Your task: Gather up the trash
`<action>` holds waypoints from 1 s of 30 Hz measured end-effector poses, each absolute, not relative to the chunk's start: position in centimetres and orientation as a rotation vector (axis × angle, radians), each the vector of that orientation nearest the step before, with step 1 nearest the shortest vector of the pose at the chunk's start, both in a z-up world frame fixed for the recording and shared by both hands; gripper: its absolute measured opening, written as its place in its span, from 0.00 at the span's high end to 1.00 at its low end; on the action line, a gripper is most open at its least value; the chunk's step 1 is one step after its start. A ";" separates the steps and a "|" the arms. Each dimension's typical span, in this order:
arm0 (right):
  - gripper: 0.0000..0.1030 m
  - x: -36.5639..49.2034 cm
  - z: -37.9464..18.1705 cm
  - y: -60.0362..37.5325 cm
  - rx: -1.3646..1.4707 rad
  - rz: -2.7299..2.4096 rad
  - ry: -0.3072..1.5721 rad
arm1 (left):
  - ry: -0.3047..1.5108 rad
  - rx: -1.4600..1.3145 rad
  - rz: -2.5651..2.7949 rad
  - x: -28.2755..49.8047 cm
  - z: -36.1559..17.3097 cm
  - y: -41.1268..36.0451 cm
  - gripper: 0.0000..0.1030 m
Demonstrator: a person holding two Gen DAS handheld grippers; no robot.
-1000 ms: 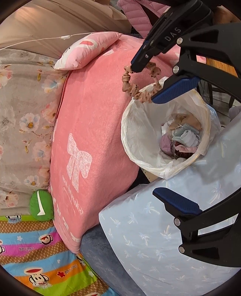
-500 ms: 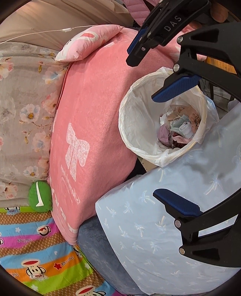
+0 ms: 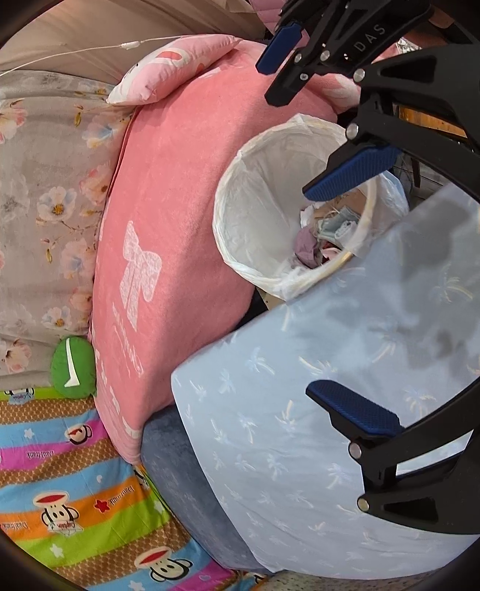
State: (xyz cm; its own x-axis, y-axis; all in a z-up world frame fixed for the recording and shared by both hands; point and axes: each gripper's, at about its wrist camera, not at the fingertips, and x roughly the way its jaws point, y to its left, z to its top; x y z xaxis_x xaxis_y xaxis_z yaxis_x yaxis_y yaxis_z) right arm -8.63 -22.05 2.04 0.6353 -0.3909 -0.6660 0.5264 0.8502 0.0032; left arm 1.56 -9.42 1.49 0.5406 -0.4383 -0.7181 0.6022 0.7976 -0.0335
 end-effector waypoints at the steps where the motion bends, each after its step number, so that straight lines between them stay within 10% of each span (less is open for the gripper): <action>1: 0.53 -8.9 1.8 -21.8 0.201 -0.530 0.717 | 0.786 0.227 -0.615 1.4 1.3 -9.2 0.08; 30: 0.29 -12.3 -1.9 -19.4 0.196 -0.551 0.762 | 0.818 0.246 -0.498 -2.1 -1.5 -7.1 0.07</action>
State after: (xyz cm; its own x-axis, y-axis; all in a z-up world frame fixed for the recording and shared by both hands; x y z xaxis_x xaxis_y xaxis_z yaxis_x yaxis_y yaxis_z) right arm -12.27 -19.43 -1.86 0.5906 -0.4007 -0.7004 0.5392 0.8418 -0.0269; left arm -2.08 -7.11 -1.53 0.5776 -0.3278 -0.7476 0.5132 0.8580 0.0203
